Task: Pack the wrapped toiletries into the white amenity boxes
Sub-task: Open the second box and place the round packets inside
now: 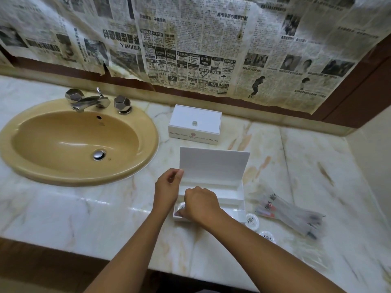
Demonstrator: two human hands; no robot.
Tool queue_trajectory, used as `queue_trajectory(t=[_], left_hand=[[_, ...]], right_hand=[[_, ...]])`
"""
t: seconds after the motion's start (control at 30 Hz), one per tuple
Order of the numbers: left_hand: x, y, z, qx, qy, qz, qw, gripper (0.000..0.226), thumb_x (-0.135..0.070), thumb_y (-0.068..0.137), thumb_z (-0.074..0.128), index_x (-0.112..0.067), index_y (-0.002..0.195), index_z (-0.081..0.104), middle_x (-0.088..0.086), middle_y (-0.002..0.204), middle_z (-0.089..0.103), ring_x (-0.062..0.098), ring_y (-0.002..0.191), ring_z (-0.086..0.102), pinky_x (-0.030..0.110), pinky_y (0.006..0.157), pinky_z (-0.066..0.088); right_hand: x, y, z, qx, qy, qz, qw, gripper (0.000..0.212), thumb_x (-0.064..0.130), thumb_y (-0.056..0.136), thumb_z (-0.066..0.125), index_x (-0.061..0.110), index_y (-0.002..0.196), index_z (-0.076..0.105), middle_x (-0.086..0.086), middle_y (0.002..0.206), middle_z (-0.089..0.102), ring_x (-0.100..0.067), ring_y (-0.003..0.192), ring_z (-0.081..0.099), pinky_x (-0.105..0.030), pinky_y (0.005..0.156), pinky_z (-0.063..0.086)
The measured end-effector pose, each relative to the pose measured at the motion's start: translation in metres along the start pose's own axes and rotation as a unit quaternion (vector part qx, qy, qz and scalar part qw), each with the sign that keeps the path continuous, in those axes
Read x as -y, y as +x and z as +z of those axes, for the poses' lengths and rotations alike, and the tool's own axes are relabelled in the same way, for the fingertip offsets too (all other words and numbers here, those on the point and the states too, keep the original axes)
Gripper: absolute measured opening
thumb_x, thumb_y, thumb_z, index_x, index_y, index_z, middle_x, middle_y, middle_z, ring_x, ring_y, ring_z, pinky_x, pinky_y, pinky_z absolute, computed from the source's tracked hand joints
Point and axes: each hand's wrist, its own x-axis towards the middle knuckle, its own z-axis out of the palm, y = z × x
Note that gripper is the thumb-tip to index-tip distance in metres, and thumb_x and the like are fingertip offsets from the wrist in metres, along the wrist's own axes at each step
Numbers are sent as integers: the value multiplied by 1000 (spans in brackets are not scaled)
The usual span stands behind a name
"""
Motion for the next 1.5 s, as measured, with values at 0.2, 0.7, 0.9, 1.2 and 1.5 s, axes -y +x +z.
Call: queue_trajectory(t=[0.2,0.7,0.9,1.2,1.5], left_hand=[[1,0,1,-2,2,-2,1000,17,-30,96,57,-19,88,67,-10,82,68,-2,77,60,2,64,40],[0,1,2,-5,-1,-2,1000,16,-27,96,58,-19,86,67,-8,80,68,-6,73,59,2,64,39],[2,-1,2,-11,-7,-11,1000,16,-29,96,57,-17,91,68,-9,85,69,-3,81,62,2,67,41],[2,-1,6,-20,-2,0,1000,17,-26,97,57,-15,91,67,-6,84,68,-6,75,59,3,67,41],[-2,-7,8,-38,9,-2,999,15,-25,97,56,-16,90,66,-10,82,66,-11,70,56,1,65,39]], right_hand=[[-1,-1,2,24,20,13,999,40,45,88,60,11,108,60,-9,108,62,-28,100,60,-31,75,41],[-38,-26,-14,-120,117,29,985,24,44,87,58,23,97,66,2,97,67,-20,96,59,-29,72,41],[-96,-45,-23,-157,129,118,972,24,41,89,57,30,108,62,6,102,66,-16,88,62,-28,75,48],[-138,-64,1,-37,66,185,980,19,22,83,58,23,102,61,4,95,62,-17,80,58,-26,60,37],[-155,-63,27,8,33,132,991,34,25,82,58,26,117,55,4,116,59,-19,102,57,-26,76,43]])
